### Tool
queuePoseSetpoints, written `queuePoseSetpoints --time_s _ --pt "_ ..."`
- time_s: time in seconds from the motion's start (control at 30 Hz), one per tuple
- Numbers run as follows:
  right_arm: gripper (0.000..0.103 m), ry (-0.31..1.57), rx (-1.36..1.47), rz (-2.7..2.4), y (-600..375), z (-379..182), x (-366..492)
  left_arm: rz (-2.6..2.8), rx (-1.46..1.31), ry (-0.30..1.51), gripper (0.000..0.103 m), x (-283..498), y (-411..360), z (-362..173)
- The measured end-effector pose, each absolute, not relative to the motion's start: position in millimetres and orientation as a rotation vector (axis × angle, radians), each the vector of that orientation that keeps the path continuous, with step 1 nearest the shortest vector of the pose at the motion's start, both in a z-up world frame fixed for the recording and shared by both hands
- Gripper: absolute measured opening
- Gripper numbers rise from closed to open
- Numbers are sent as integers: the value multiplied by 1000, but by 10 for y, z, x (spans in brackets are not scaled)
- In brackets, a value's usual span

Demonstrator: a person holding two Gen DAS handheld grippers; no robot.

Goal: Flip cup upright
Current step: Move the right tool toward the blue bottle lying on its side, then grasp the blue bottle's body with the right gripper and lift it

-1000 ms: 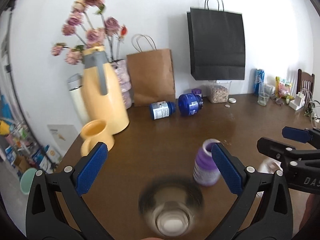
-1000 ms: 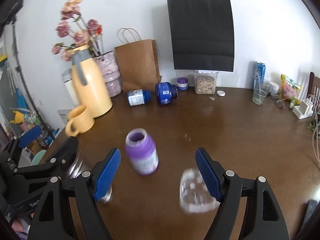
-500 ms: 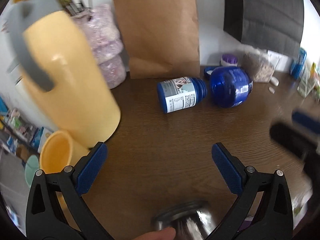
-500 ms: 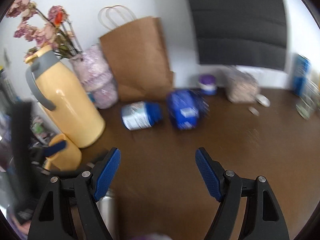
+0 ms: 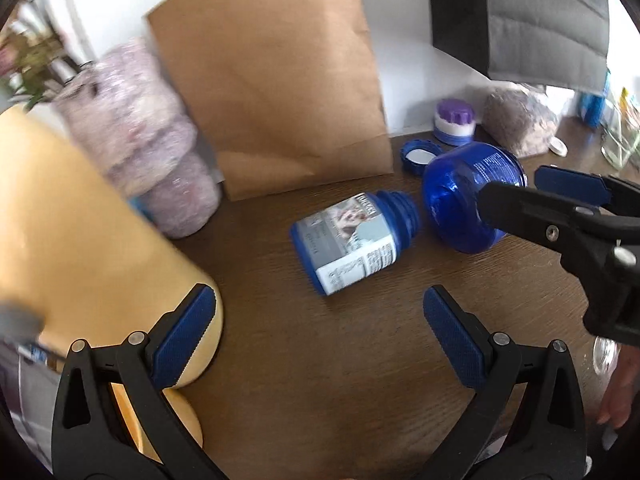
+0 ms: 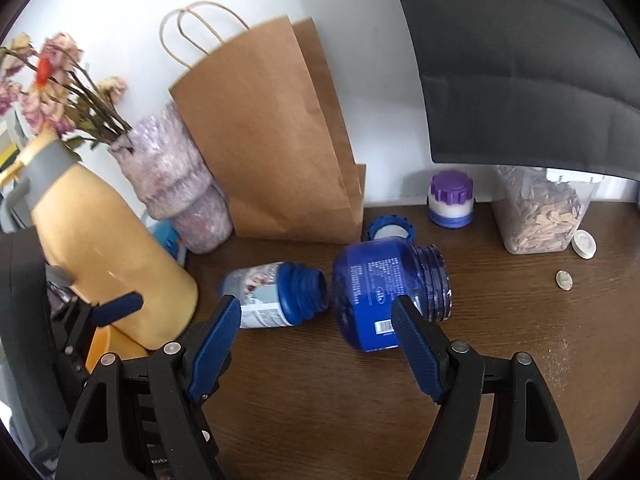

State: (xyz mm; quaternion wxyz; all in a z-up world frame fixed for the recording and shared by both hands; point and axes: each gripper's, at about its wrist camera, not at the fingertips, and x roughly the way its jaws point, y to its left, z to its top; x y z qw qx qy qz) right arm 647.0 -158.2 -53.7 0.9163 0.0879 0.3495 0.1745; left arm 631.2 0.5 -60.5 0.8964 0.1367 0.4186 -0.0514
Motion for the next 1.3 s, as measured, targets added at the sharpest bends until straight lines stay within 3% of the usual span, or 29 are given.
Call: queuePoseSetpoints --time_s 0.27,0.37,0.7,0.73,0.87,1.0,1.1,1.23,1.3 --pt "81 836 193 377 -1752 -704 6665 -265 426 923 102 6893 -142 -847" --pt "81 825 205 382 -1819 -657 6621 -321 462 979 87 7055 -201 -960" --pt "81 798 172 408 -1870 -478 6376 -337 463 1055 83 6917 -370 -879" --pt "81 798 173 414 -1882 -459 6346 -323 479 1053 73 6839 -405 -860" --pt "81 787 166 423 -1931 -364 6188 -316 497 1061 58 6514 -433 -761" --pt "81 792 146 425 -1941 -308 5992 -344 563 1042 59 6286 -478 -762" --pt "81 803 135 445 -1936 -300 5828 -384 540 1081 71 6149 -439 -772" --pt "81 836 136 450 -1938 -353 5729 -364 511 1132 70 6182 -323 -905" --pt "81 856 143 456 -1940 -394 5719 -339 460 1163 62 6237 -235 -977"
